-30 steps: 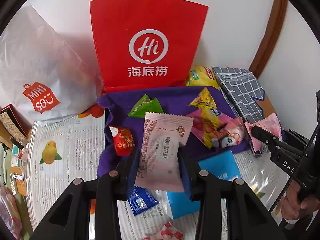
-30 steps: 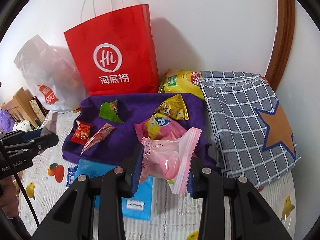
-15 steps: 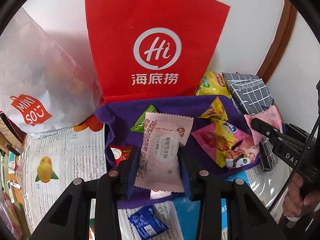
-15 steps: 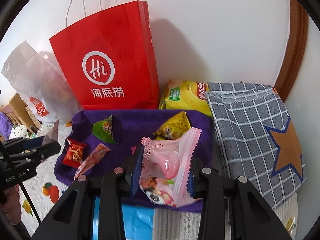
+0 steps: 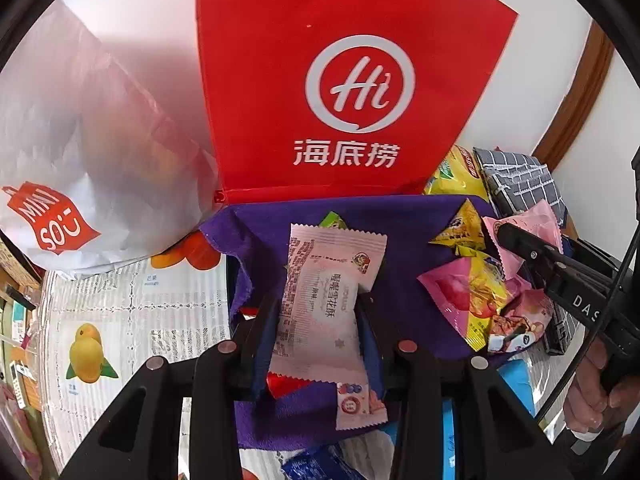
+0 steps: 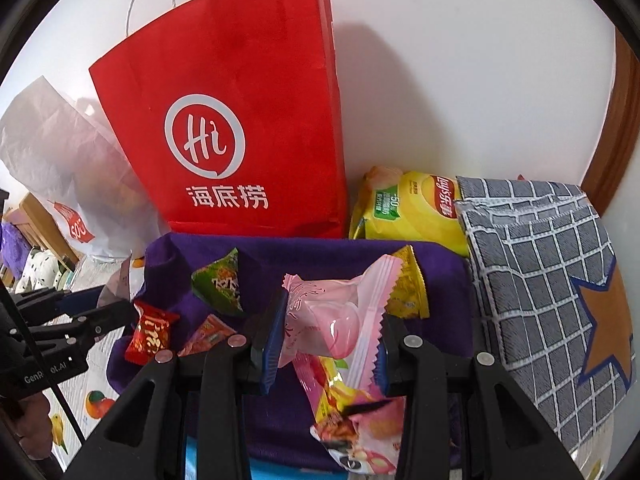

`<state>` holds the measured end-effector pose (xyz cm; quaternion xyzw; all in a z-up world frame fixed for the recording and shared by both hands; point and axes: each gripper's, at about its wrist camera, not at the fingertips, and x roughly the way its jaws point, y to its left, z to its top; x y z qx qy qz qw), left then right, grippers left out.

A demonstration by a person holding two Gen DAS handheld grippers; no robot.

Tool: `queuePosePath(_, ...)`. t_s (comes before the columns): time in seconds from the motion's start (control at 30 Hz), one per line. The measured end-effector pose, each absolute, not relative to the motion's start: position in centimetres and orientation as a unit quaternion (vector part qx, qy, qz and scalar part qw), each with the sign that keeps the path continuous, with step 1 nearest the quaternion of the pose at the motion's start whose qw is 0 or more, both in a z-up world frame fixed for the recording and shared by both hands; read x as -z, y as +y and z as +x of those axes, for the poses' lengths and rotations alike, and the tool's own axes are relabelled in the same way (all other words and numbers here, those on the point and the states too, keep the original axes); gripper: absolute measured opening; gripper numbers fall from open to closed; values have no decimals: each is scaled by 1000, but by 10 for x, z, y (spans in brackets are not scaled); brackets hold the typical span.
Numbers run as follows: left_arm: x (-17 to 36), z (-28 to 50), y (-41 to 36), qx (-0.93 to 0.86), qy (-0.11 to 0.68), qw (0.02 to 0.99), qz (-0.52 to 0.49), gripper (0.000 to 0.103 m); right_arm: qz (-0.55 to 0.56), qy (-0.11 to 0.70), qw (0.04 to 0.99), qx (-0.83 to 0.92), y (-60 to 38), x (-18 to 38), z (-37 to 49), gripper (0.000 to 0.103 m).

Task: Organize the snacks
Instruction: 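Open the right gripper to drop the pink candy while the left gripper releases the pink packet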

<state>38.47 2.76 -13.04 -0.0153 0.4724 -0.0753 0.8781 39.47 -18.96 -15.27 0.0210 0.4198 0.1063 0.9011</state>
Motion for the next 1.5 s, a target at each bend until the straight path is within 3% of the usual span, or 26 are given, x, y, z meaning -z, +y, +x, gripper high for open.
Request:
queuePosePath(0.7, 161, 401, 4, 104, 509, 854, -8, 37, 3, 449, 887, -105, -196, 182, 405, 38)
queuePosePath(1.17, 170, 402, -3, 110, 519, 848, -1, 39, 1, 447, 891, -85, -203, 180, 403, 55)
queuePosePath(1.2, 169, 402, -4, 110, 518, 848, 0, 43, 3, 446, 891, -85, -203, 179, 402, 55)
queuePosePath(1.3, 164, 400, -3, 112, 512, 852, -6, 65, 8, 442, 893, -85, -205, 173, 397, 59)
queuePosePath(1.5, 150, 388, -4, 101, 500, 860, 5, 69, 11, 430, 899, -78, -205, 159, 381, 60)
